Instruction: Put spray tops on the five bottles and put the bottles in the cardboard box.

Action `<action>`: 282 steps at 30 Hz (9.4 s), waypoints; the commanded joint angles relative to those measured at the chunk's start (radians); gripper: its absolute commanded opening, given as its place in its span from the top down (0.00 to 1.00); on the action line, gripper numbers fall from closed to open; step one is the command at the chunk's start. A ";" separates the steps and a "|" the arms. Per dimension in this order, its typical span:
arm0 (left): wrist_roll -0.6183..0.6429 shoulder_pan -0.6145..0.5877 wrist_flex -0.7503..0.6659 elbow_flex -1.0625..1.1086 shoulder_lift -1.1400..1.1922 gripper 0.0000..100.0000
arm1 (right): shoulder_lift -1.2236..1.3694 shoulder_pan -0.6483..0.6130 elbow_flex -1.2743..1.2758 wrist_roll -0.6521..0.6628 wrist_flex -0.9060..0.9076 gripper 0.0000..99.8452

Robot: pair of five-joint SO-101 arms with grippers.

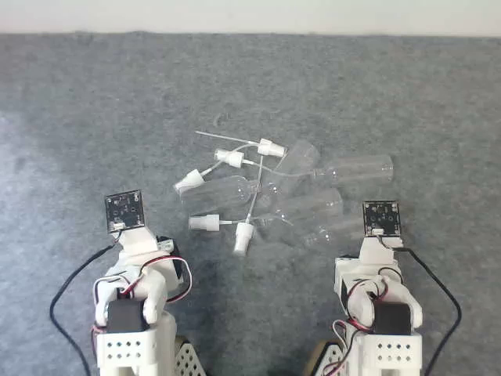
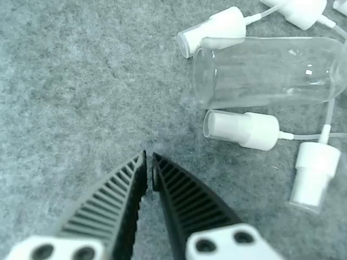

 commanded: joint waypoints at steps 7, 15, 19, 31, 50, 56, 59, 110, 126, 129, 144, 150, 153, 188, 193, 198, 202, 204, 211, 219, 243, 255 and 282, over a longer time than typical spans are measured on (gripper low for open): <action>-0.006 -0.005 0.005 -0.008 -0.011 0.99 | -0.013 -0.005 0.020 -0.011 0.005 0.99; -0.006 -0.005 0.005 -0.008 -0.011 0.99 | -0.013 -0.005 0.020 -0.011 0.005 0.99; -0.006 -0.005 0.005 -0.008 -0.011 0.99 | -0.013 -0.005 0.020 -0.011 0.005 0.99; -0.006 -0.005 0.005 -0.008 -0.011 0.99 | -0.013 -0.005 0.020 -0.011 0.005 0.99; -0.006 -0.005 0.005 -0.008 -0.011 0.99 | -0.013 -0.005 0.020 -0.011 0.005 0.99; -0.009 -0.005 0.005 -0.008 -0.011 0.99 | -0.013 -0.005 0.020 -0.011 0.005 0.99; -0.009 0.002 0.005 -0.008 -0.011 0.99 | -0.013 -0.005 0.020 -0.011 0.005 0.99; -0.466 -0.414 0.005 -0.061 -0.011 0.99 | -0.004 0.019 -0.416 0.331 -0.205 0.99; -0.466 -0.417 0.005 -0.062 -0.011 0.99 | 0.743 -0.470 -0.962 0.324 -0.076 0.98; -0.466 -0.417 0.005 -0.062 -0.011 0.99 | 0.880 -0.529 -1.019 0.322 -0.084 0.93; -0.465 -0.497 -0.023 -0.064 -0.011 0.98 | 1.503 -0.751 -1.274 0.331 -0.278 0.82; -0.465 -0.497 -0.023 -0.062 -0.011 0.98 | 1.715 -0.834 -1.442 0.331 -0.272 0.84; -0.465 -0.499 -0.023 -0.062 -0.011 0.98 | 1.813 -0.855 -1.511 0.331 -0.272 0.84; -0.466 -0.499 -0.023 -0.062 -0.011 0.98 | 2.270 -0.843 -1.777 0.549 -0.173 0.83; -0.466 -0.499 -0.023 -0.062 -0.011 0.98 | 2.272 -0.842 -1.774 0.560 -0.179 0.84; -0.466 -0.499 -0.023 -0.062 -0.011 0.98 | 2.308 -0.843 -1.781 0.565 -0.183 0.90; -0.466 -0.499 -0.023 -0.062 -0.011 0.98 | 2.344 -0.843 -1.826 0.560 -0.163 0.99; -0.466 -0.499 -0.023 -0.062 -0.011 0.98 | 2.331 -0.842 -1.841 0.559 -0.131 0.99; -0.466 -0.497 -0.023 -0.061 -0.011 0.98 | 2.221 -0.814 -1.838 0.512 -0.079 0.99; -0.466 -0.496 -0.035 -0.058 -0.011 0.98 | 2.032 -0.789 -1.838 0.471 -0.021 0.99; -0.466 -0.497 -0.035 -0.058 -0.011 0.98 | 1.504 -0.788 -1.841 -0.041 -0.008 0.99; -0.466 -0.497 -0.035 -0.058 -0.011 0.98 | 1.288 -0.785 -1.711 -0.044 0.013 0.99; -0.605 -0.491 -0.029 -0.076 -0.011 0.98 | 0.670 -0.476 -0.870 -0.245 -0.481 0.99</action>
